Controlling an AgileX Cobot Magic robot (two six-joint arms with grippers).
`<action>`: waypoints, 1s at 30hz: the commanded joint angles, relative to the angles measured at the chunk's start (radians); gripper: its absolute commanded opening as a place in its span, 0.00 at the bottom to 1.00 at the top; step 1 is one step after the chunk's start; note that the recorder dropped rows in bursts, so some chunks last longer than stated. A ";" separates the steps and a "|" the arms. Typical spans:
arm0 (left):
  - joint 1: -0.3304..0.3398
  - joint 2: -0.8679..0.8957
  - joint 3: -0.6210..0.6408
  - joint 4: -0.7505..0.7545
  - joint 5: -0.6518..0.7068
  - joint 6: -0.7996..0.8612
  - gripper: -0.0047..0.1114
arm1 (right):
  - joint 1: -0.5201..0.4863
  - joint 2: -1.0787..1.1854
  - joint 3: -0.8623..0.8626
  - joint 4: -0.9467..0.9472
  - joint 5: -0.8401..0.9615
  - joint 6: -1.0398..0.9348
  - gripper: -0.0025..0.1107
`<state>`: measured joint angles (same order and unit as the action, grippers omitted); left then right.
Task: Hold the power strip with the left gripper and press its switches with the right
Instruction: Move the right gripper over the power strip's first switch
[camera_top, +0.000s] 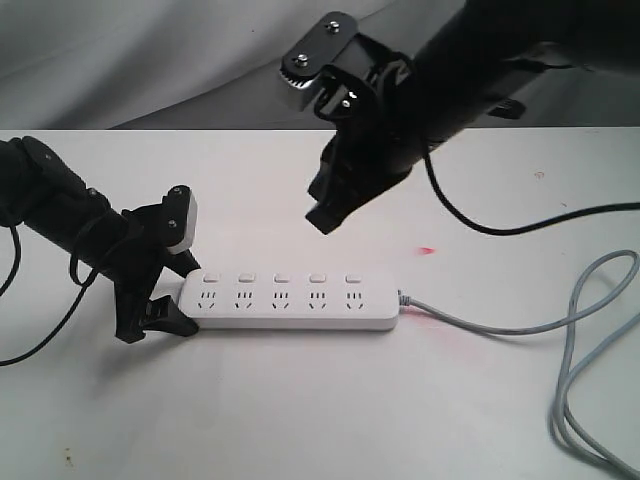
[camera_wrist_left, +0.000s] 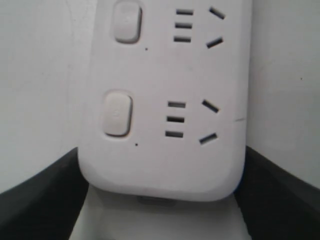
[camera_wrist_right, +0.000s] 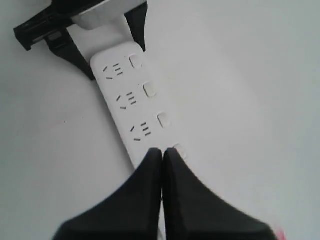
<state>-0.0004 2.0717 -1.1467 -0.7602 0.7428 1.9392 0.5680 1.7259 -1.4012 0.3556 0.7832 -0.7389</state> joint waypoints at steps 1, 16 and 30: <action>-0.004 0.009 0.001 0.017 -0.059 0.006 0.58 | 0.001 0.122 -0.076 0.083 0.015 -0.156 0.02; -0.004 0.009 0.001 0.017 -0.059 0.006 0.58 | 0.001 0.270 -0.077 0.355 -0.008 -0.430 0.02; -0.004 0.009 0.001 0.017 -0.059 0.006 0.58 | 0.001 0.270 -0.077 0.447 -0.065 -0.570 0.35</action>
<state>-0.0004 2.0717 -1.1467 -0.7602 0.7411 1.9392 0.5680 1.9991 -1.4719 0.7901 0.7290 -1.3007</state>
